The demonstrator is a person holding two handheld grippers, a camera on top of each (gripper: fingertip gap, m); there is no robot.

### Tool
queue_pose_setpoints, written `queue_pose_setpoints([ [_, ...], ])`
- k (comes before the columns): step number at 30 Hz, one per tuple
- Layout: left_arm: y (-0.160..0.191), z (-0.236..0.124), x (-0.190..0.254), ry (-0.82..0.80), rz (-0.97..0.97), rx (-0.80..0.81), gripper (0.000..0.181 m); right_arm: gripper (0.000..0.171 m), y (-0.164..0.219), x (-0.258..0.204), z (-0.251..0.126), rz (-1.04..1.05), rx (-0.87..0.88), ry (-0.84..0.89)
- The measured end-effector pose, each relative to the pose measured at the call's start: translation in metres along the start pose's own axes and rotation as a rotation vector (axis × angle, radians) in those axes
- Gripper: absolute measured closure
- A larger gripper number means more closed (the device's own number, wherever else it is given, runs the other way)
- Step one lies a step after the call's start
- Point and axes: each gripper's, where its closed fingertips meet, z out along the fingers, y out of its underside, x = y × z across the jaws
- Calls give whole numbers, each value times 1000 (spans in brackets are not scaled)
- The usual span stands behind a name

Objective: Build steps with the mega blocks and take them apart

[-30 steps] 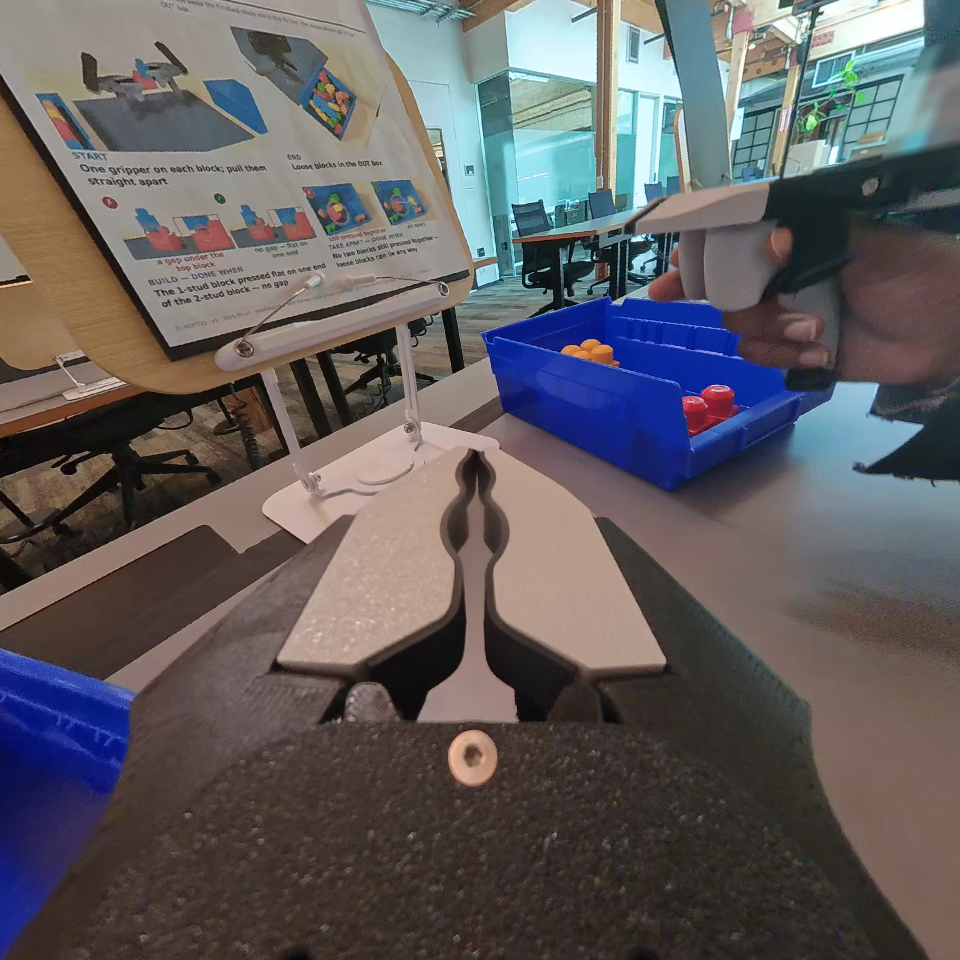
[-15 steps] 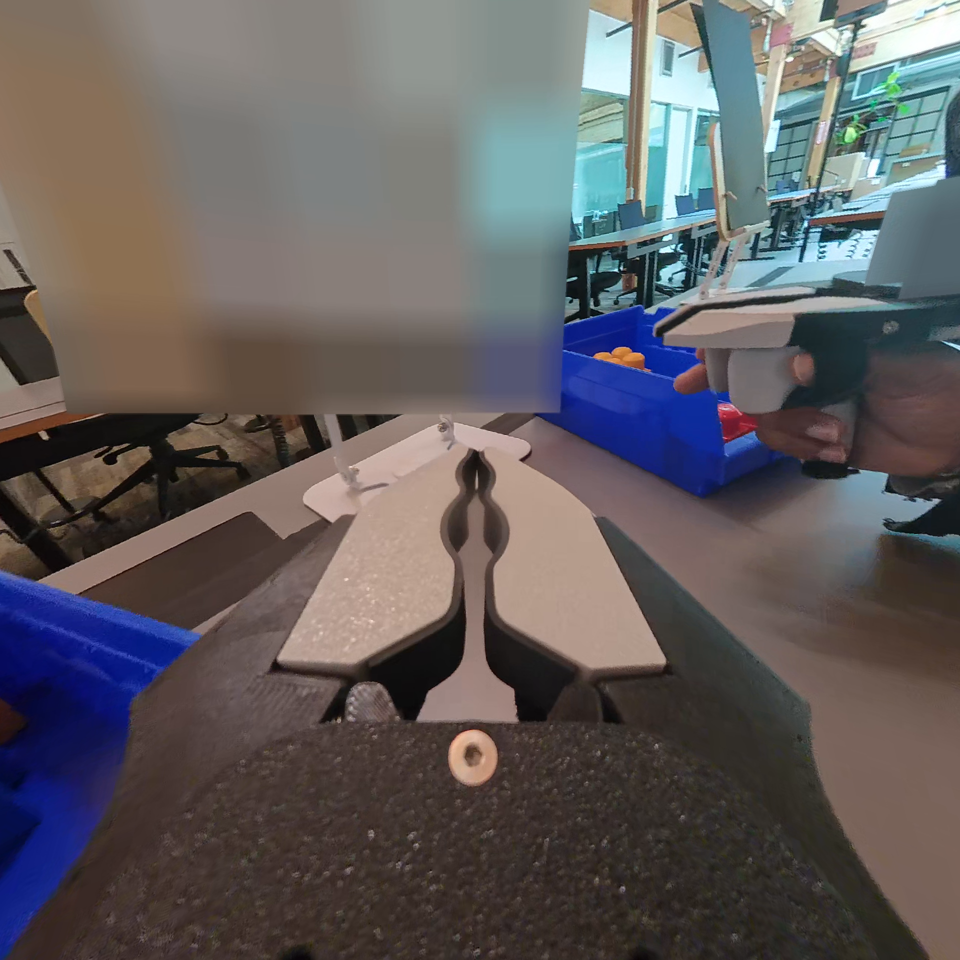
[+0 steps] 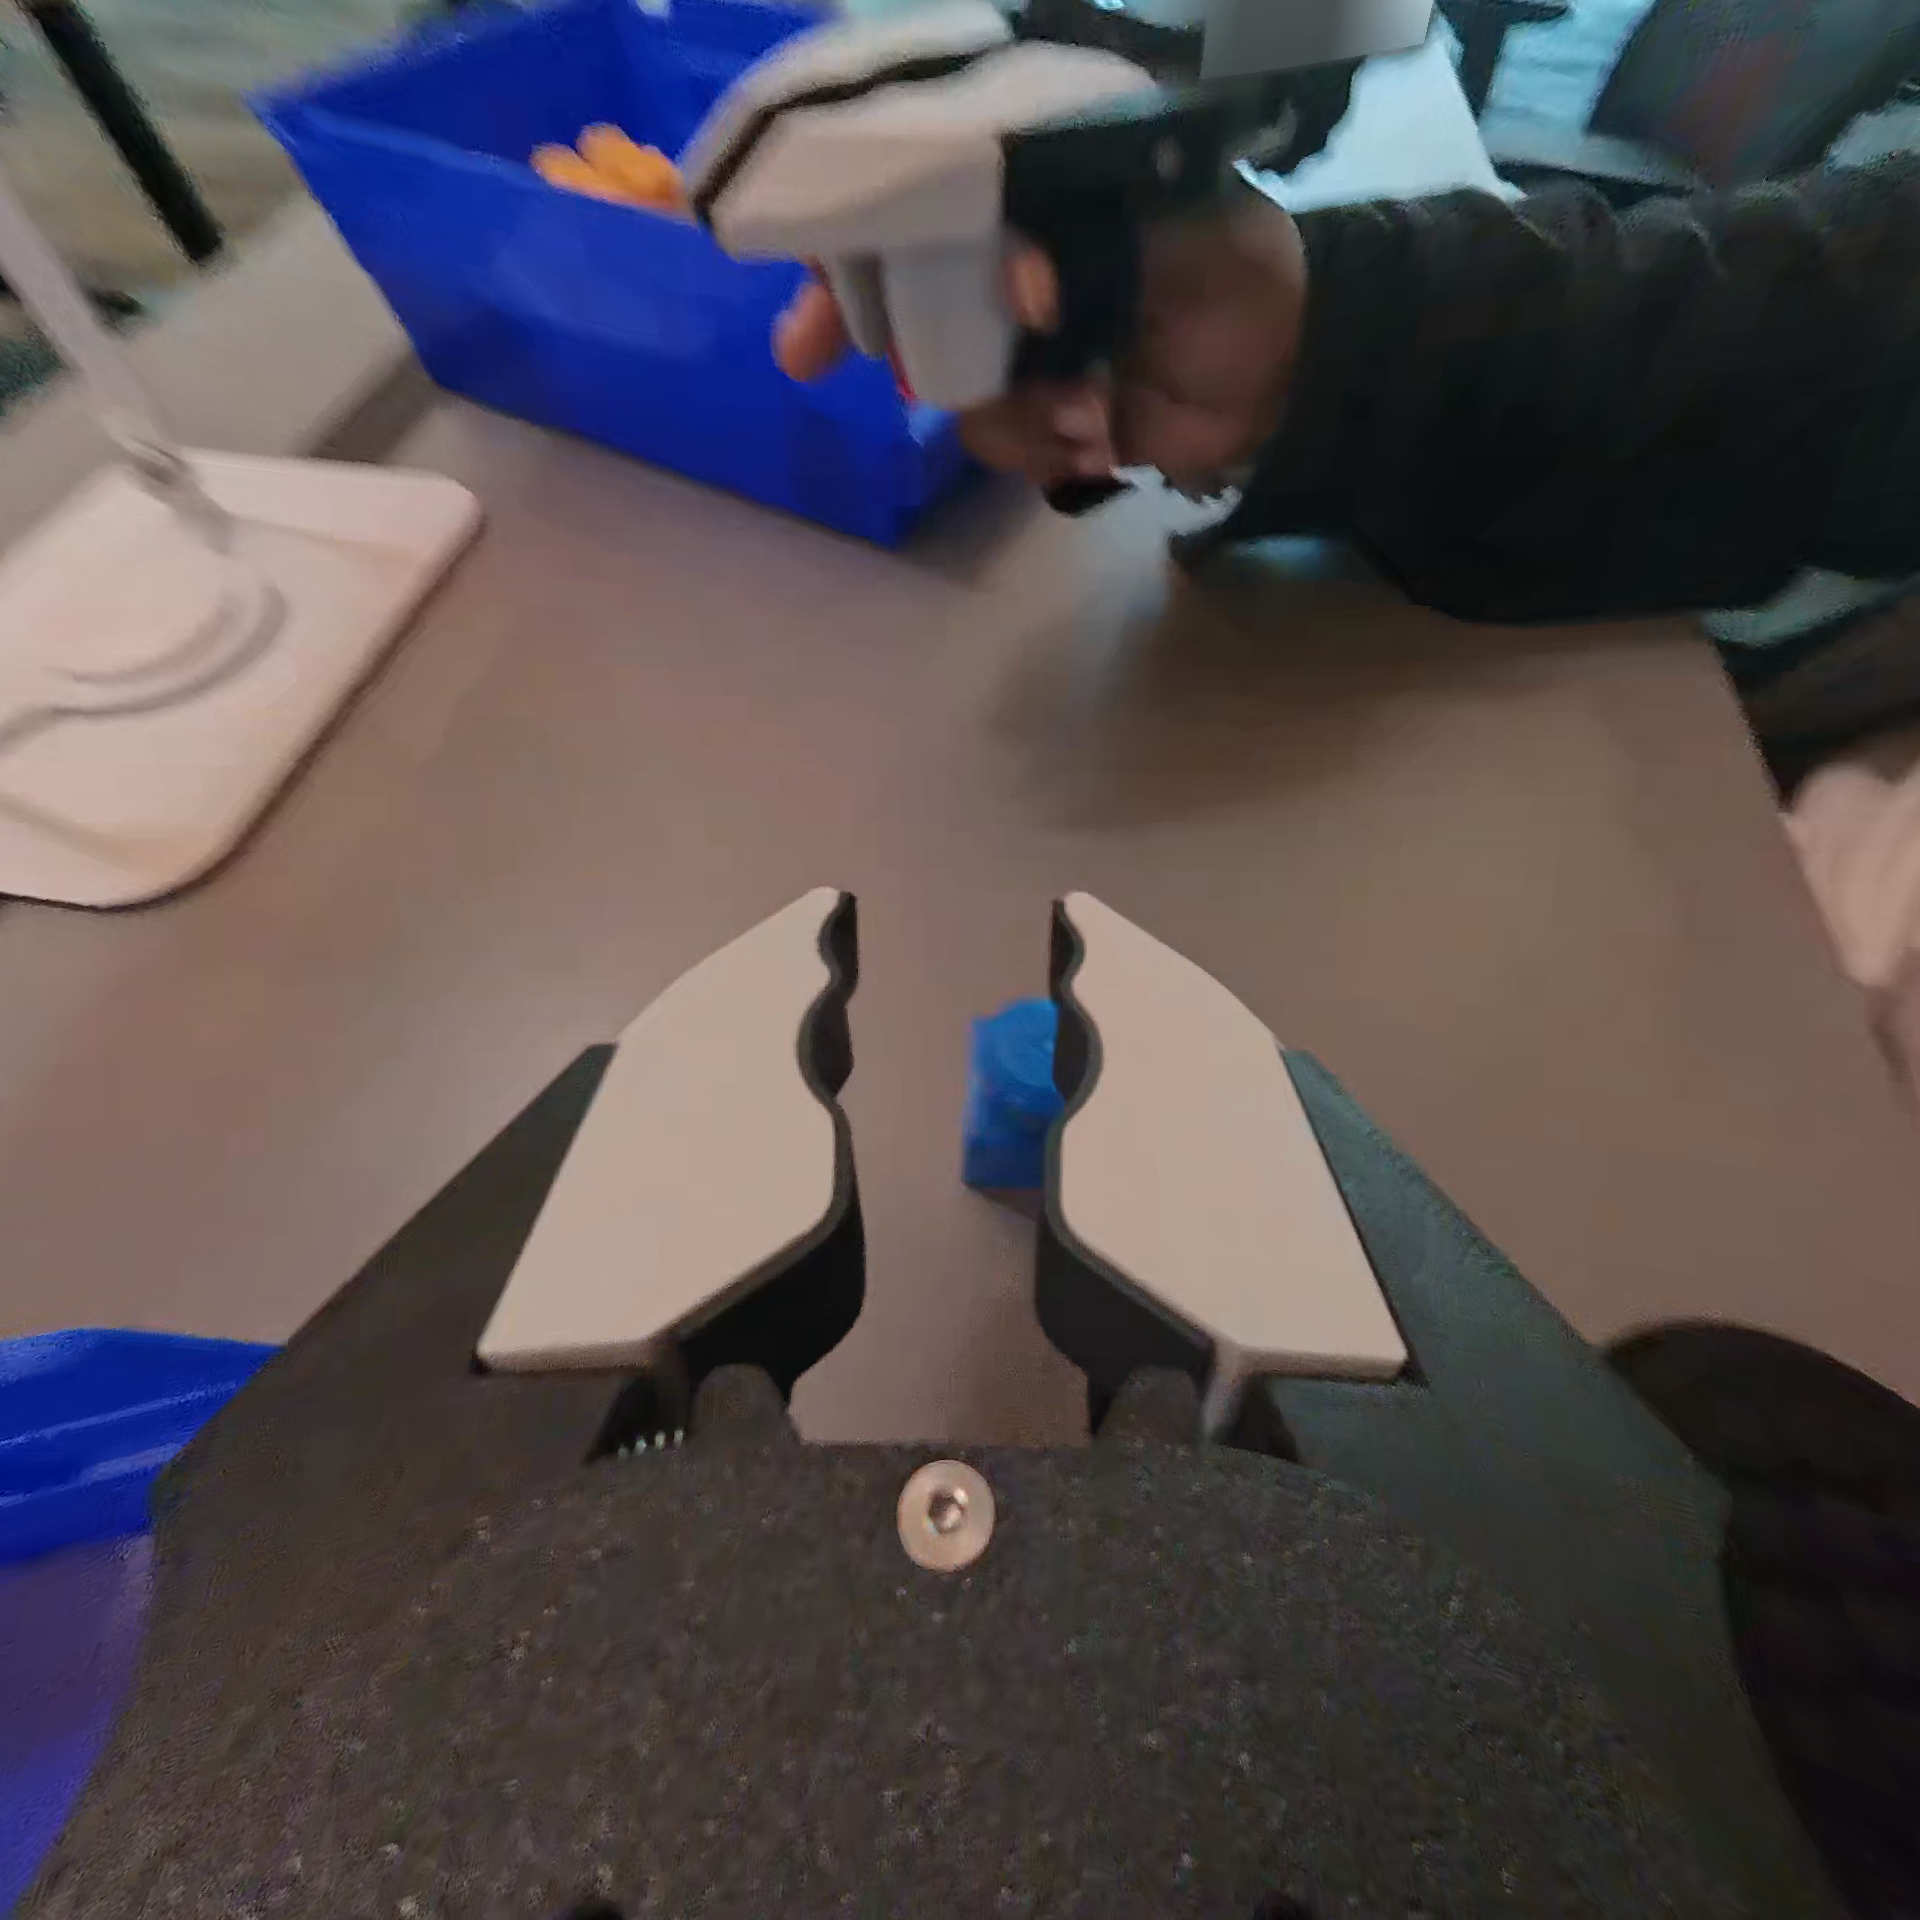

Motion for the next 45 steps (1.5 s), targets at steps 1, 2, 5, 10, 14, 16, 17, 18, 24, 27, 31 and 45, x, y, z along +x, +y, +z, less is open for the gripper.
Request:
queue_pose_setpoints([
  [1,8,2,6,35,-18,-50,139,162,2,0,1,5,-5,-3],
  [2,17,4,10,51,-20,-117,132,162,3,0,2,7,-10,-6],
  [5,41,12,23,100,-11,-277,117,162,5,0,2,6,-15,-7],
  [10,79,25,14,40,50,-503,142,162,8,-2,2,-1,-30,-17],
  [14,61,26,3,-13,36,-404,145,162,6,-12,2,-8,-27,-77],
  [16,47,27,-6,-69,42,-329,145,162,4,-27,1,-25,-26,-155],
  [17,43,28,-10,-102,63,-311,145,162,4,-37,1,-38,-30,-203],
  [18,38,30,-11,-120,78,-293,144,162,4,-48,0,-54,-38,-255],
  [24,22,47,-11,-205,169,-294,145,143,41,-105,0,-260,-253,-466],
  [27,26,54,-6,-205,205,-338,145,138,59,-119,0,-313,-333,-508],
  [31,34,60,-2,-197,256,-400,145,138,72,-118,2,-348,-383,-490],
  [45,-42,39,8,-91,102,183,143,144,-2,-101,-10,52,6,-560],
])
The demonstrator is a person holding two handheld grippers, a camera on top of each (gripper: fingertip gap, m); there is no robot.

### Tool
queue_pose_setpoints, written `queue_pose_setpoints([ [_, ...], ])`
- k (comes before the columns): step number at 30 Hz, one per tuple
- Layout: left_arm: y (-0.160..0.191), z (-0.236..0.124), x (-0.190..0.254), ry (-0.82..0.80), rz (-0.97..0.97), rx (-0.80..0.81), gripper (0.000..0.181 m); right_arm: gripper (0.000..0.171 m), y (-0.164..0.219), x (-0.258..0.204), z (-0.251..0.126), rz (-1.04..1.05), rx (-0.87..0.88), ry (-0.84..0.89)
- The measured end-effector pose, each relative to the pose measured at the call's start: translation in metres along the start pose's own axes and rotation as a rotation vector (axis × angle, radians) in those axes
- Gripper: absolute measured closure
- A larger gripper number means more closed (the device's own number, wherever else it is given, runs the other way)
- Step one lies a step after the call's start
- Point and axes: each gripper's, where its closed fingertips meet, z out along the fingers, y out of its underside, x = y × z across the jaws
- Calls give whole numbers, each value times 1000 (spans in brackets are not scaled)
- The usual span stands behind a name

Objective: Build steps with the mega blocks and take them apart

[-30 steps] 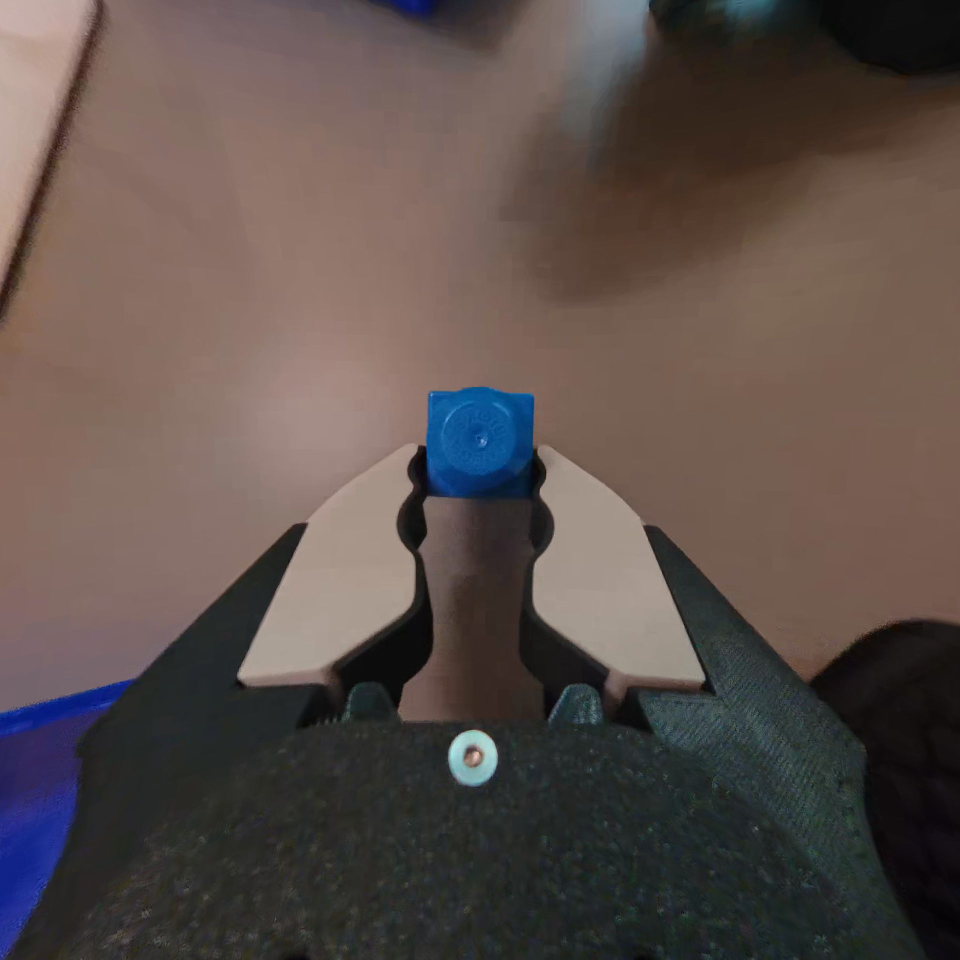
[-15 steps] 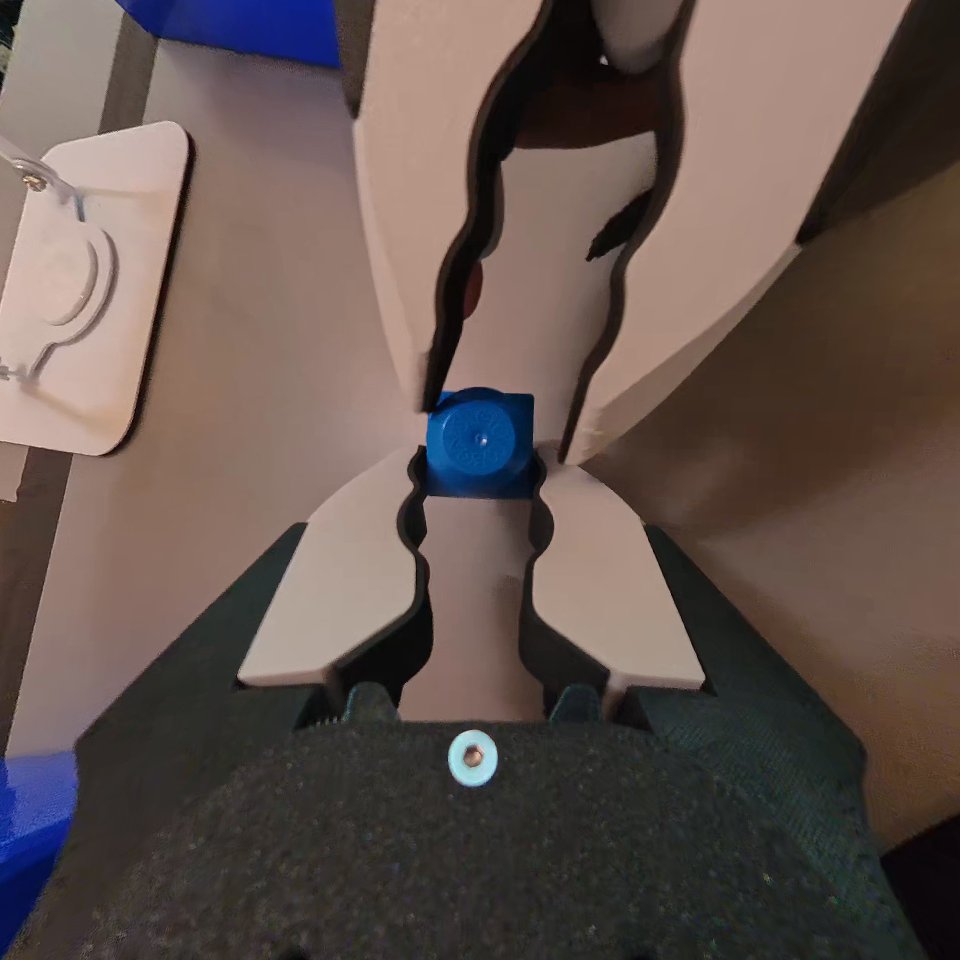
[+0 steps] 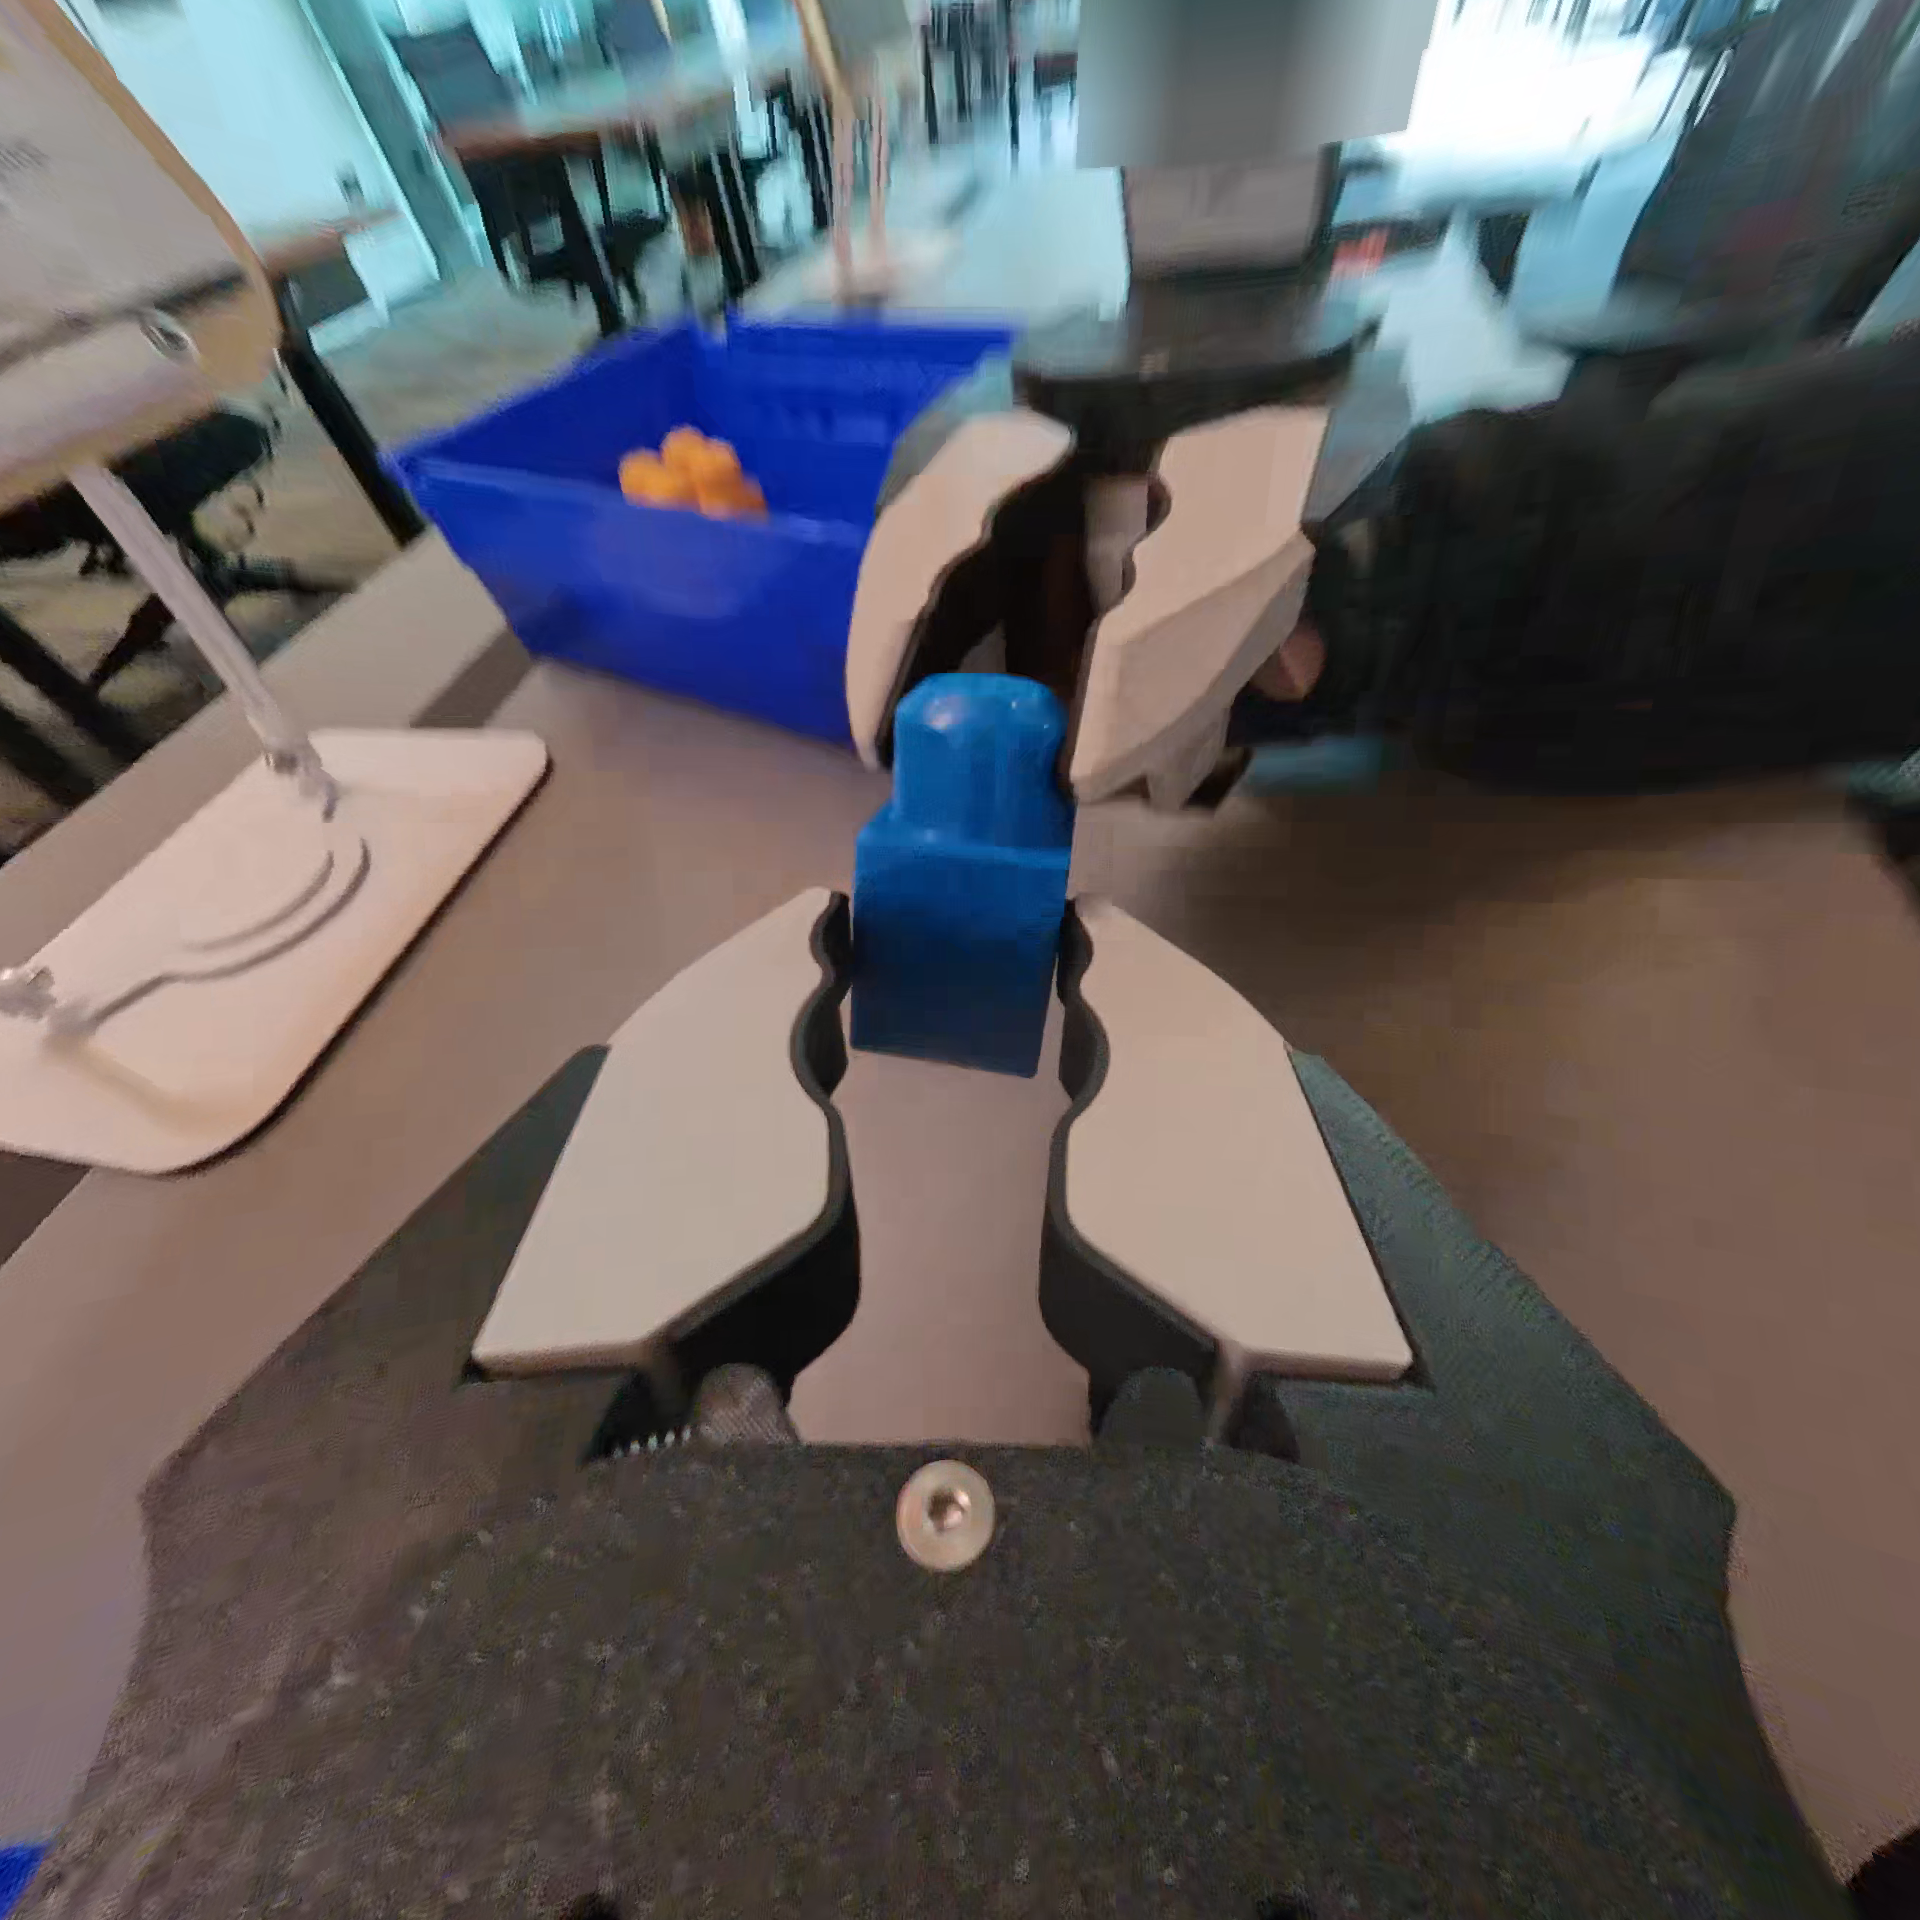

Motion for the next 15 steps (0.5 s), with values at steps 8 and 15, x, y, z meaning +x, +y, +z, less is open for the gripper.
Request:
queue_pose_setpoints([
  [8,-63,-18,-1,55,-204,459,134,143,-57,5,-28,234,431,-73],
  [15,-67,-22,2,70,-215,458,147,143,-50,-1,-24,213,364,-110],
])
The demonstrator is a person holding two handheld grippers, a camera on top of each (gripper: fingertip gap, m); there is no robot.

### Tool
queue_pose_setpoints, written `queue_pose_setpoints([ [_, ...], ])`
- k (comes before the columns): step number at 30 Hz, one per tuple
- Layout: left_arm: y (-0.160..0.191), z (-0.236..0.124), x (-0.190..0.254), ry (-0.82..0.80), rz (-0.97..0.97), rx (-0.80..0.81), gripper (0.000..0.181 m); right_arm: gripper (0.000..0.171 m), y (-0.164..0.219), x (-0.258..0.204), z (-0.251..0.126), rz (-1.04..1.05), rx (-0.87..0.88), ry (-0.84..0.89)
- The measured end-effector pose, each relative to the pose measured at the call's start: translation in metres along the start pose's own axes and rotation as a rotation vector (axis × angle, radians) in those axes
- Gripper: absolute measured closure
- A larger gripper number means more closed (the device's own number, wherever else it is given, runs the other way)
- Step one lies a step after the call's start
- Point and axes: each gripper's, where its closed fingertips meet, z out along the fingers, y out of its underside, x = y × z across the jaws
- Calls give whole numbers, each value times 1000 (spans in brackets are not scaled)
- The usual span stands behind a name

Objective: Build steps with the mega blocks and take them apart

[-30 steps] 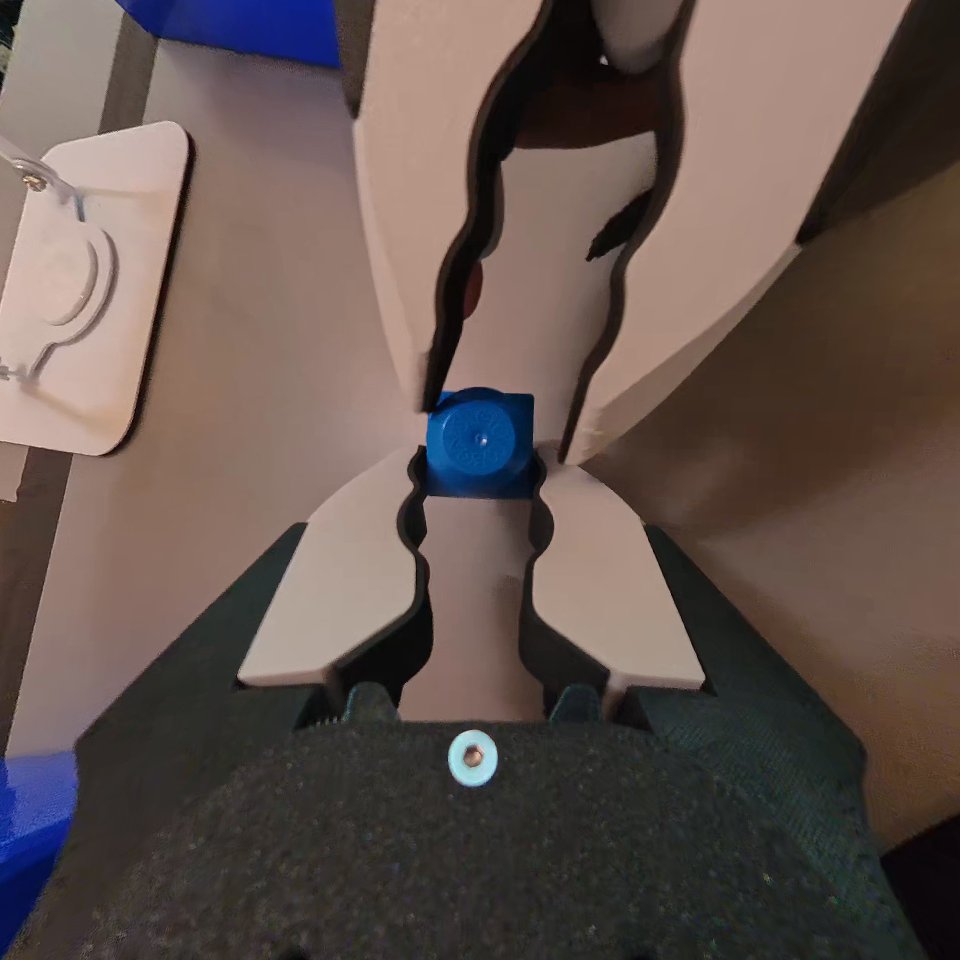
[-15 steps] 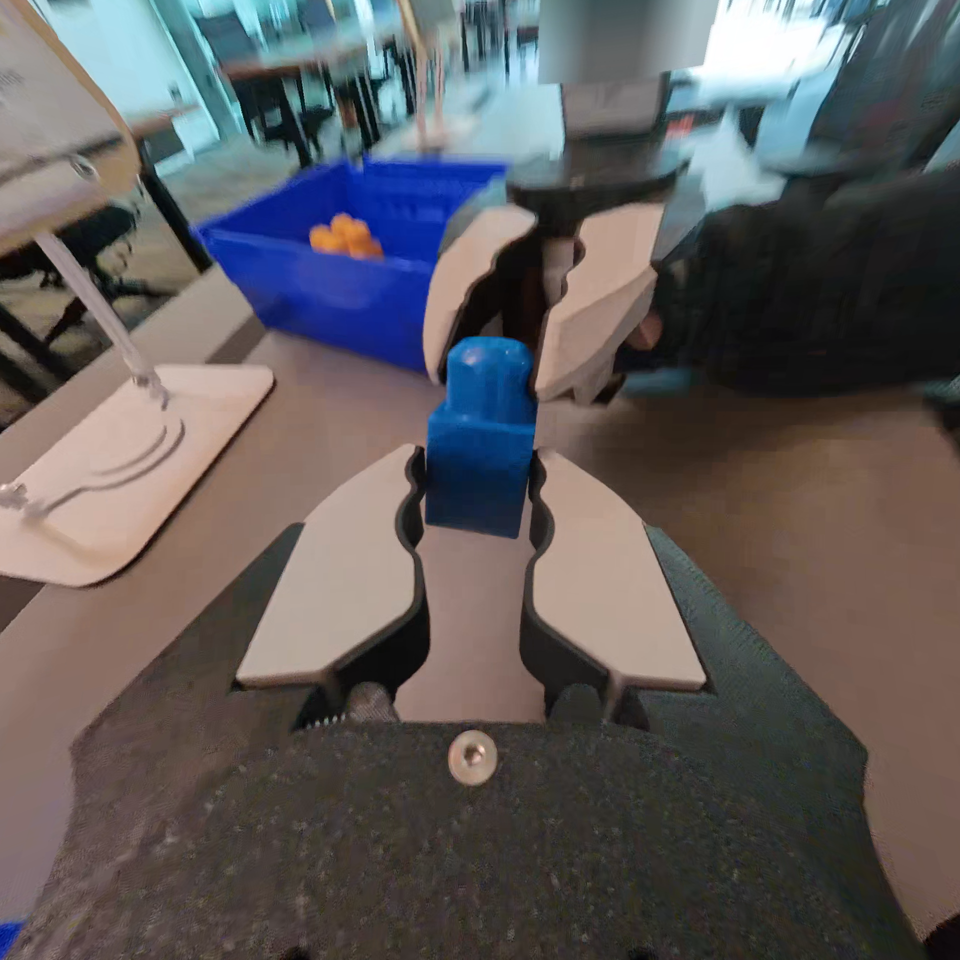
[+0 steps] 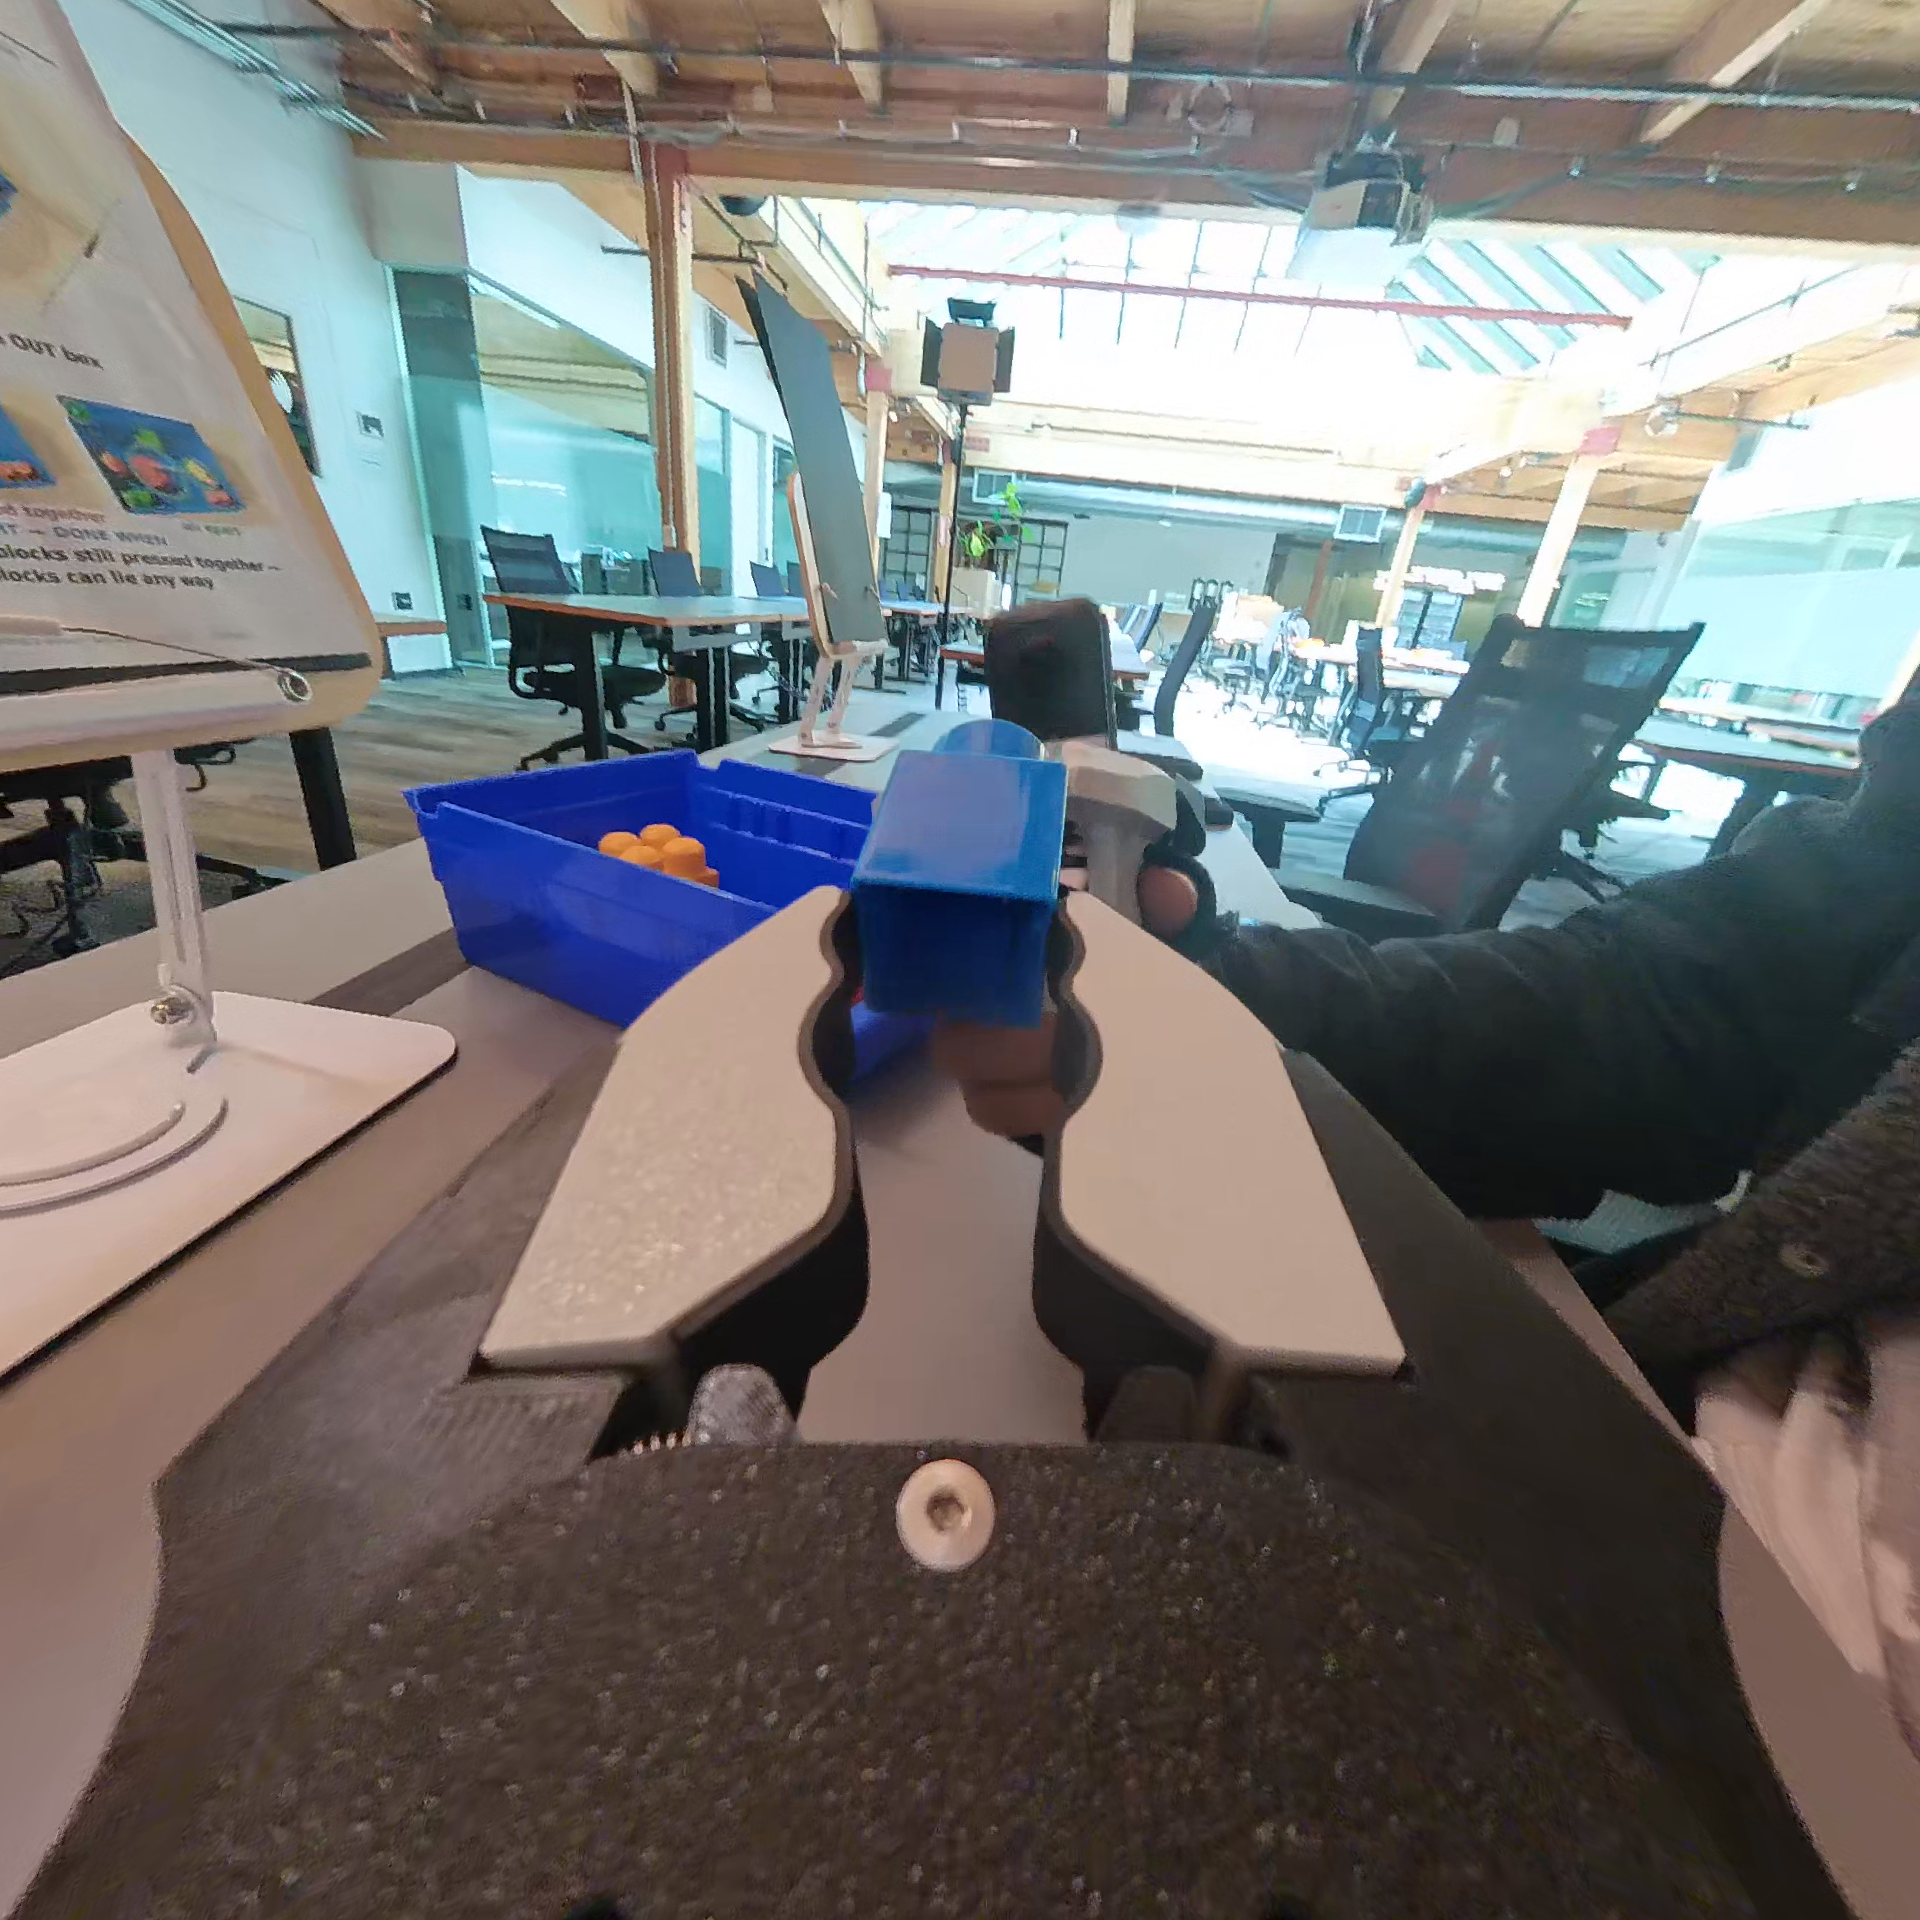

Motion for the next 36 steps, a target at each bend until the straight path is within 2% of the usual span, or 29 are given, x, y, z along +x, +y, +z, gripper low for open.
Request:
queue_pose_setpoints([
  [4,15,-8,-1,20,41,-132,147,143,24,4,-7,-157,-260,31],
  [8,34,-11,-1,43,43,-242,147,142,42,7,-15,-257,-425,48],
  [13,45,-12,1,55,56,-304,147,142,56,7,-18,-277,-508,38],
  [21,45,-11,1,56,82,-295,147,142,56,7,-19,-296,-558,52],
  [26,40,-10,-14,-43,145,-261,141,142,30,19,-37,-380,-668,147],
  [29,35,-14,-28,-119,127,-221,153,142,-1,34,-57,-441,-756,237],
  [33,32,-21,-50,-261,147,-196,179,142,-42,60,-96,-502,-952,370],
  [36,23,-27,-64,-368,173,-148,181,142,-66,82,-135,-506,-1139,466],
])
